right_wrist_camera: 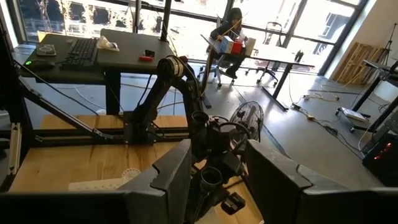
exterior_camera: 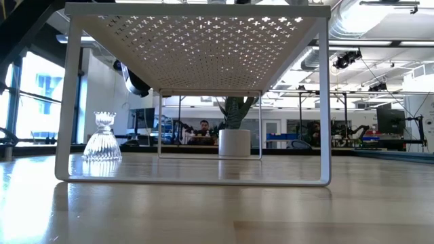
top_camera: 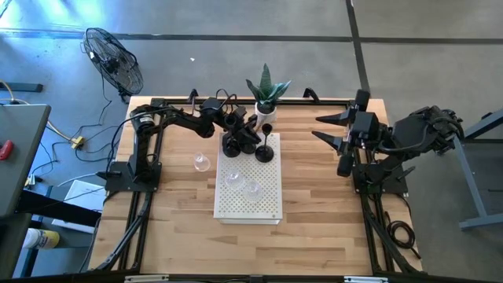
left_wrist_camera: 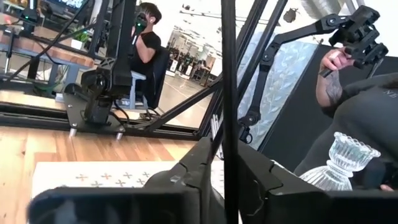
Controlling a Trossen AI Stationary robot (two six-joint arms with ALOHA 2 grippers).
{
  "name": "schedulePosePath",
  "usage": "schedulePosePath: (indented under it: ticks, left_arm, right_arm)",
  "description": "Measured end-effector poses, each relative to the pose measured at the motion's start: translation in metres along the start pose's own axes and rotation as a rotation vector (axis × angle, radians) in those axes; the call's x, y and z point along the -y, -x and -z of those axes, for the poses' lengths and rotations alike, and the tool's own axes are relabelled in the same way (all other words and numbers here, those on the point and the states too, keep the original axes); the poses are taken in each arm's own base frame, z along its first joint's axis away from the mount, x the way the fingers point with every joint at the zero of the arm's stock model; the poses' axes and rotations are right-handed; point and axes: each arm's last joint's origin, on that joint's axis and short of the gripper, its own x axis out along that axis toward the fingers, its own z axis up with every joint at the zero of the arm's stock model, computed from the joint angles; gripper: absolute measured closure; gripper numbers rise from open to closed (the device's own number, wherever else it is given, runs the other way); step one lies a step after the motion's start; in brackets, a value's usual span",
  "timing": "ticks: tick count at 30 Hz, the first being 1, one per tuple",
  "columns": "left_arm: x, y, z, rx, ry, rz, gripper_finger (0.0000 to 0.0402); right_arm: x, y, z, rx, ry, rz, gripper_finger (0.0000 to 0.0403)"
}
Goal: Pick & Place candle stick holders
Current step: Put the black candle holder on the shelf
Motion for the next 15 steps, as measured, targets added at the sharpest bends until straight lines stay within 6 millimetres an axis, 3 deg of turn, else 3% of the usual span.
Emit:
schedulePosePath:
  ticks: [8,15]
  left_arm:
    - [0.0,-0.0001,0.0001,0.0,-0.002,0.0,0.0307]
    - [0.0001,-0.0001,-0.0002,0.002,-0.005,-0.001,0.0295]
  right_arm:
    - [0.0001,0.0,0.0005,-0.004,0.004,0.0,0.0258]
    - [0.0002,0.0,0.0021,-0.016,0.017,0.001,0.0258]
